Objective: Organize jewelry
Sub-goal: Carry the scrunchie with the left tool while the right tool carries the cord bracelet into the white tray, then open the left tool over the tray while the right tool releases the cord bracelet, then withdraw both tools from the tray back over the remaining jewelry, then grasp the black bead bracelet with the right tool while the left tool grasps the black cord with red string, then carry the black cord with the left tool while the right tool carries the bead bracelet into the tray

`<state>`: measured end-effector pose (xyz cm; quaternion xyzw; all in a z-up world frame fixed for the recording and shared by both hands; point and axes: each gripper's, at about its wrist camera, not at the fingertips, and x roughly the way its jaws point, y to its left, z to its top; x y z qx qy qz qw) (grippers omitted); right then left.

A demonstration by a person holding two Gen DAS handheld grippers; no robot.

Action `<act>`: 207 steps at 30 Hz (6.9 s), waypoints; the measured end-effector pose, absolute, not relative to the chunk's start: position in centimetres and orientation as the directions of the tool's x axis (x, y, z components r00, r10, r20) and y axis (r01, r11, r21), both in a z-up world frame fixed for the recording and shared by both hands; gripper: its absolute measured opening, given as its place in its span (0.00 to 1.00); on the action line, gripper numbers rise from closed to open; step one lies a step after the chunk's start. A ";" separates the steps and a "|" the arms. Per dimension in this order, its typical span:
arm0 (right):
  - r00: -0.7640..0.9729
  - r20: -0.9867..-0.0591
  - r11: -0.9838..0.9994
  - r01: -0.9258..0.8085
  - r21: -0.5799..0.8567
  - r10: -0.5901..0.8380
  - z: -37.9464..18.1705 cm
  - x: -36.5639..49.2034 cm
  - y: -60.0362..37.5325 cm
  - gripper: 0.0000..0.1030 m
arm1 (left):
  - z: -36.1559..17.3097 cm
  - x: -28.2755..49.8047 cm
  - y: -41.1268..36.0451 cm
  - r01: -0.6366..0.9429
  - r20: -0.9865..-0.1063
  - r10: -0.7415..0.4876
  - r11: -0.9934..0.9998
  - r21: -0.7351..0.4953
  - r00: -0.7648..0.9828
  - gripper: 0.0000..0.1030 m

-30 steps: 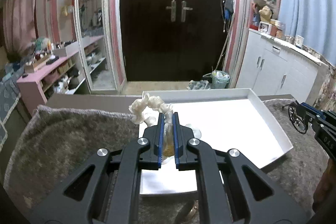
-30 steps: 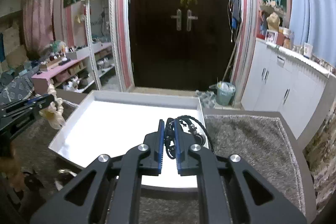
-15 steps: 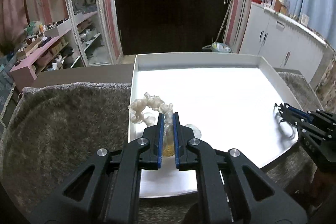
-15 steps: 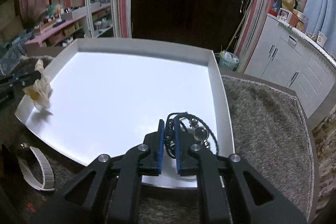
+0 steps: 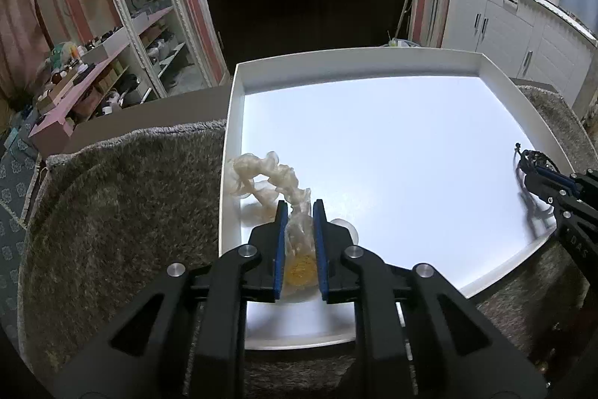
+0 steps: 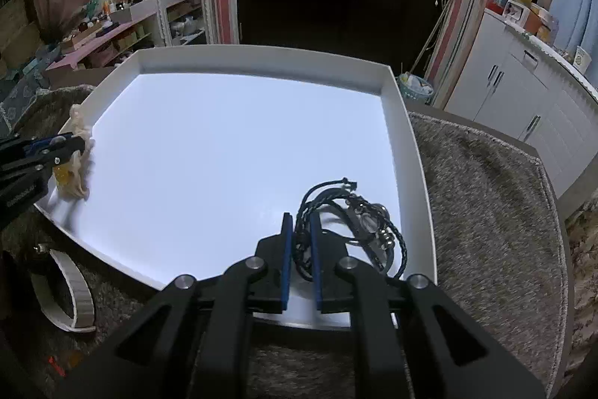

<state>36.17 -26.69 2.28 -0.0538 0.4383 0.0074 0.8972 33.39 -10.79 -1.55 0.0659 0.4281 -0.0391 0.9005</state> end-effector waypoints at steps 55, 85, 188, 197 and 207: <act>0.766 -0.639 0.997 0.036 -0.071 -0.073 13.0 20.2 -31.8 0.50 | 6.3 23.6 -2.8 0.113 -0.685 -0.104 0.993 -0.032 0.721 0.29; 0.712 -0.699 0.998 -0.058 0.037 0.067 4.7 13.3 -27.6 0.49 | -2.1 12.3 -2.8 0.079 -0.705 -0.085 0.996 -0.041 0.704 0.44; 0.828 -0.560 0.982 -0.094 -0.167 -0.016 17.9 28.0 -23.0 0.07 | 10.6 27.8 -12.6 0.231 -0.592 -0.176 0.973 0.019 0.787 0.14; 0.783 -0.622 0.991 -0.101 -0.085 0.027 15.8 32.5 -24.0 0.07 | 8.1 33.3 -14.4 0.212 -0.650 -0.122 0.975 0.061 0.750 0.14; 0.685 -0.729 0.992 -0.087 -0.088 -0.004 11.2 38.8 -24.8 0.07 | 4.0 39.0 -16.5 0.181 -0.737 -0.038 0.977 0.115 0.675 0.14</act>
